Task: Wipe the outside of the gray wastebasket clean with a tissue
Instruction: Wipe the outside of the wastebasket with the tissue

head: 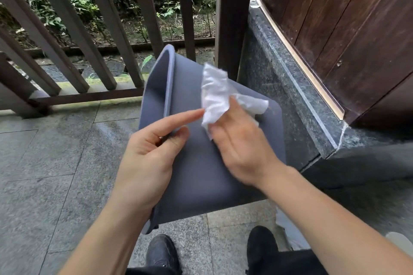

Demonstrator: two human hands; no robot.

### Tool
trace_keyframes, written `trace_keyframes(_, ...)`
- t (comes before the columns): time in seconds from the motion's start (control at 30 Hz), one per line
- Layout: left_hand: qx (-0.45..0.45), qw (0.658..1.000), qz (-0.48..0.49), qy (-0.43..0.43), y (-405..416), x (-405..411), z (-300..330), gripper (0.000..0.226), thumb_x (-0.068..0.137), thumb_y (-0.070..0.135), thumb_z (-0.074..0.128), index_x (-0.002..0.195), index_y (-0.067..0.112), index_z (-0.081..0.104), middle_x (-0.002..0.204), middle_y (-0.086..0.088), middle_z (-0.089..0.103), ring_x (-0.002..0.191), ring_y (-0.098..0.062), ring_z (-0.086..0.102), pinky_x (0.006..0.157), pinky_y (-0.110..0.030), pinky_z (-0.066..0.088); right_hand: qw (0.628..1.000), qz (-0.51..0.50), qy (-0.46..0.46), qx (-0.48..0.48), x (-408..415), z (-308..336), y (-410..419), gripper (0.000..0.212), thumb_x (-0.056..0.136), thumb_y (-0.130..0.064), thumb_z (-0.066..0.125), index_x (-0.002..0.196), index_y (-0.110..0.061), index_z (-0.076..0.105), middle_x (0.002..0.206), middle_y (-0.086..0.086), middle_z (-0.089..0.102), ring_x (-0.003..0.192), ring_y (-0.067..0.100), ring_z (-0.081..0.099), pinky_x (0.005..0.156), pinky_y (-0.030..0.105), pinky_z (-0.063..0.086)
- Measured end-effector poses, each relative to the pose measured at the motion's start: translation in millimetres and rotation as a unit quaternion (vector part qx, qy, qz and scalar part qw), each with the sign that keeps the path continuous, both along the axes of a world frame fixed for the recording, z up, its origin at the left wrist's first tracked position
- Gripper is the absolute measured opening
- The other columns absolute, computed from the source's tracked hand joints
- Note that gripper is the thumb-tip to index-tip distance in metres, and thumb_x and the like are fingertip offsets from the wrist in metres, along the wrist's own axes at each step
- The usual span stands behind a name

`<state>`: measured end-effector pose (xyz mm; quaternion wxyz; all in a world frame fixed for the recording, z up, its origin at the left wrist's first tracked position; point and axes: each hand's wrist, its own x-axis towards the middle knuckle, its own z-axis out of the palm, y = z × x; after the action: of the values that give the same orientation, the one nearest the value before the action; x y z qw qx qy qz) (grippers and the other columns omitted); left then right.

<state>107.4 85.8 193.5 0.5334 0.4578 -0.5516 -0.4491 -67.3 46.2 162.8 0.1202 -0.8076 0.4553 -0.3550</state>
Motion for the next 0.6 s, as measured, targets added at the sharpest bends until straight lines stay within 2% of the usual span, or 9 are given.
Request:
trace_keyframes(0.07, 0.003, 1.0, -0.006, -0.001, 3.2, -4.4, -3.6, 0.043, 0.096, 0.007, 0.063, 0.1, 0.046, 0.082, 0.067, 0.02, 0.054, 0.064, 0.004, 0.041, 0.059, -0.002, 0.033, 0.997, -0.051, -0.026, 0.044, -13.8, -1.6, -10.8, 0.039, 0.104, -0.026, 0.037, 0.124, -0.005, 0.063, 0.127, 0.014, 0.063, 0.125, 0.031, 0.053, 0.117, 0.046, 0.033)
trace_keyframes(0.13, 0.011, 1.0, -0.012, -0.001, 7.3, -9.1, -5.5, 0.045, 0.098, 0.004, 0.062, 0.097, 0.045, 0.082, 0.068, 0.02, 0.055, 0.065, 0.002, 0.041, 0.059, -0.004, 0.033, 0.99, -0.094, -0.059, 0.086, -25.9, -5.5, -18.0, 0.033, 0.104, -0.026, 0.036, 0.105, -0.007, 0.063, 0.109, 0.007, 0.061, 0.109, 0.027, 0.055, 0.102, 0.042, 0.04)
trace_keyframes(0.23, 0.01, 1.0, -0.023, -0.014, 9.8, -11.4, -6.0, 0.033, 0.092, 0.014, 0.063, 0.093, 0.041, 0.083, 0.071, 0.008, 0.052, 0.068, -0.007, 0.04, 0.059, -0.008, 0.031, 0.979, -0.125, -0.088, 0.135, -33.5, -6.8, -22.5, 0.034, 0.103, -0.03, 0.03, 0.095, -0.01, 0.055, 0.098, 0.001, 0.057, 0.098, 0.02, 0.052, 0.091, 0.035, 0.039)
trace_keyframes(0.3, 0.005, 0.999, -0.023, -0.024, 8.3, -7.5, -6.3, 0.031, 0.09, 0.018, 0.061, 0.096, 0.041, 0.082, 0.072, 0.006, 0.052, 0.069, -0.007, 0.041, 0.06, -0.009, 0.032, 0.982, -0.109, -0.091, 0.125, -30.7, -4.8, -19.1, 0.031, 0.104, -0.03, 0.03, 0.095, -0.011, 0.053, 0.097, 0.0, 0.054, 0.096, 0.018, 0.05, 0.093, 0.039, 0.04)
trace_keyframes(0.37, 0.008, 0.999, -0.032, -0.007, 7.3, -3.8, -4.8, 0.037, 0.09, 0.018, 0.061, 0.109, 0.044, 0.08, 0.072, 0.013, 0.052, 0.07, -0.002, 0.044, 0.064, -0.008, 0.037, 0.992, -0.065, -0.079, 0.08, -17.7, -1.5, -6.1, 0.029, 0.105, -0.025, 0.035, 0.106, -0.007, 0.057, 0.106, 0.003, 0.058, 0.105, 0.022, 0.053, 0.1, 0.047, 0.042)
trace_keyframes(0.43, 0.009, 0.999, -0.042, 0.021, 5.4, -1.7, -2.7, 0.047, 0.091, 0.015, 0.061, 0.124, 0.047, 0.072, 0.079, 0.024, 0.062, 0.078, 0.006, 0.055, 0.075, -0.007, 0.043, 0.999, 0.018, -0.032, 0.023, 1.6, -1.3, 10.4, 0.038, 0.104, -0.023, 0.038, 0.132, -0.004, 0.055, 0.136, 0.01, 0.057, 0.135, 0.028, 0.048, 0.118, 0.049, 0.032)
trace_keyframes(0.5, 0.0, 0.999, -0.043, 0.025, 1.7, -0.6, -2.6, 0.053, 0.094, 0.005, 0.062, 0.132, 0.041, 0.068, 0.106, 0.028, 0.073, 0.106, 0.008, 0.064, 0.089, -0.009, 0.046, 0.996, 0.081, 0.023, -0.025, 14.3, -4.9, 18.4, 0.046, 0.103, -0.022, 0.039, 0.145, -0.004, 0.048, 0.153, 0.013, 0.048, 0.153, 0.027, 0.028, 0.128, 0.044, 0.015)
trace_keyframes(0.53, -0.001, 0.999, -0.045, 0.025, 0.0, -1.2, -3.6, 0.055, 0.096, -0.001, 0.06, 0.135, 0.038, 0.065, 0.117, 0.028, 0.072, 0.116, 0.007, 0.062, 0.093, -0.009, 0.045, 0.995, 0.088, 0.037, -0.033, 13.0, -6.1, 14.9, 0.046, 0.103, -0.022, 0.039, 0.145, -0.005, 0.048, 0.153, 0.013, 0.047, 0.154, 0.026, 0.026, 0.129, 0.042, 0.012)
trace_keyframes(0.6, 0.012, 0.998, -0.052, 0.028, -2.0, -3.6, -6.0, 0.055, 0.098, -0.006, 0.055, 0.136, 0.033, 0.062, 0.119, 0.026, 0.072, 0.114, 0.008, 0.063, 0.09, -0.009, 0.047, 0.999, 0.045, 0.024, 0.003, 1.7, -7.0, 3.0, 0.04, 0.104, -0.023, 0.037, 0.134, -0.005, 0.057, 0.141, 0.012, 0.056, 0.145, 0.027, 0.04, 0.125, 0.046, 0.022)
